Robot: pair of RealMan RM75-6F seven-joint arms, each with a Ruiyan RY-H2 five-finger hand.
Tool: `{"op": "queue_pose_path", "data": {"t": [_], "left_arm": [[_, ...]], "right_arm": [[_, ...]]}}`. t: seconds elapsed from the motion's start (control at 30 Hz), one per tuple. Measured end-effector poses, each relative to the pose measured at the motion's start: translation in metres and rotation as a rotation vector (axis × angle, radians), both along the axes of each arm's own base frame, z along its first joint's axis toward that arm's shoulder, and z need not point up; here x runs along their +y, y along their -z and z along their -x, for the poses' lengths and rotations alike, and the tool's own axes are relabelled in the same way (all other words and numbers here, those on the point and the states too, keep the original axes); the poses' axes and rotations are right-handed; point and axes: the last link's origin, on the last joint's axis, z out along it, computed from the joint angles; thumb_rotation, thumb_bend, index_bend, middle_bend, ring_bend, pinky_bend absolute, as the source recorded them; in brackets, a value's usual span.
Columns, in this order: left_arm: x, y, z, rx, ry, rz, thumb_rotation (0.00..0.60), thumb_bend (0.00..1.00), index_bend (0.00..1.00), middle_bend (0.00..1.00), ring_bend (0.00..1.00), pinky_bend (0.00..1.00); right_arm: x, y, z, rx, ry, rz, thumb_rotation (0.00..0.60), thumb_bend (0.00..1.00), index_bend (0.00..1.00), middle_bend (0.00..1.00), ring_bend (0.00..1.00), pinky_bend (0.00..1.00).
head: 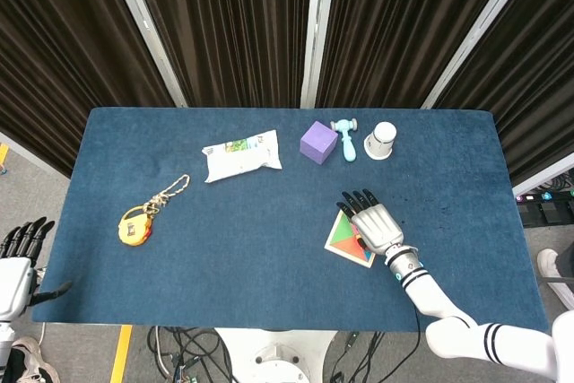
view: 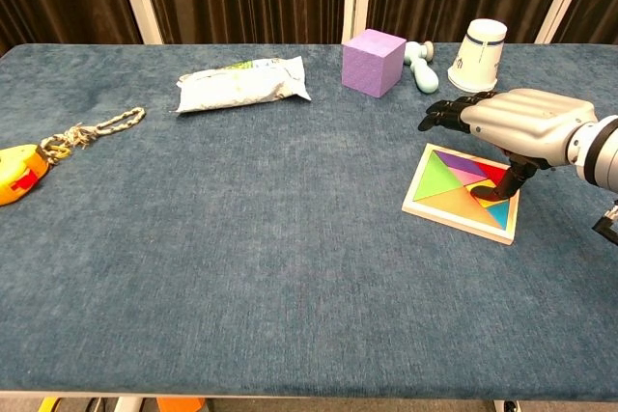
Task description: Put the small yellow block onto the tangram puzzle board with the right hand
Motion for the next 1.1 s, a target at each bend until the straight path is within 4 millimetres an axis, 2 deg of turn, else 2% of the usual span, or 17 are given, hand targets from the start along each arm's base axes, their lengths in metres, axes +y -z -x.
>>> {"op": "queue_pose_path", "data": {"t": [0.27, 0.6, 0.73, 0.83, 0.93, 1.03, 1.1], "left_arm": [[0.001, 0.000, -0.001, 0.003, 0.003, -0.001, 0.600, 0.00, 0.07, 0.02, 0.00, 0.04], [0.001, 0.000, 0.000, 0.005, -0.002, 0.000, 0.600, 0.00, 0.07, 0.02, 0.00, 0.04], [0.001, 0.000, -0.002, 0.007, 0.003, -0.001, 0.600, 0.00, 0.07, 0.02, 0.00, 0.04], [0.002, -0.002, -0.004, 0.009, 0.010, -0.009, 0.600, 0.00, 0.07, 0.02, 0.00, 0.04], [0.002, -0.004, -0.007, 0.014, 0.017, -0.016, 0.600, 0.00, 0.07, 0.02, 0.00, 0.04], [0.003, -0.007, -0.012, 0.017, 0.026, -0.024, 0.600, 0.00, 0.07, 0.02, 0.00, 0.04], [0.003, -0.009, -0.014, 0.018, 0.031, -0.030, 0.600, 0.00, 0.07, 0.02, 0.00, 0.04]], "right_arm": [[-0.001, -0.016, -0.008, -0.050, -0.032, 0.046, 0.600, 0.14, 0.09, 0.00, 0.00, 0.00], [0.002, -0.010, 0.012, 0.019, 0.019, 0.017, 0.600, 0.14, 0.09, 0.00, 0.00, 0.00], [0.003, -0.017, 0.013, 0.009, 0.018, 0.038, 0.600, 0.14, 0.08, 0.00, 0.00, 0.00], [0.006, -0.030, 0.012, -0.020, 0.010, 0.076, 0.600, 0.14, 0.07, 0.00, 0.00, 0.00], [0.015, -0.051, 0.015, -0.056, 0.001, 0.136, 0.600, 0.14, 0.04, 0.00, 0.00, 0.00], [0.031, -0.080, 0.027, -0.090, 0.004, 0.211, 0.600, 0.15, 0.00, 0.00, 0.00, 0.00], [0.049, -0.099, 0.041, -0.120, 0.019, 0.262, 0.600, 0.16, 0.00, 0.00, 0.00, 0.00]]}}
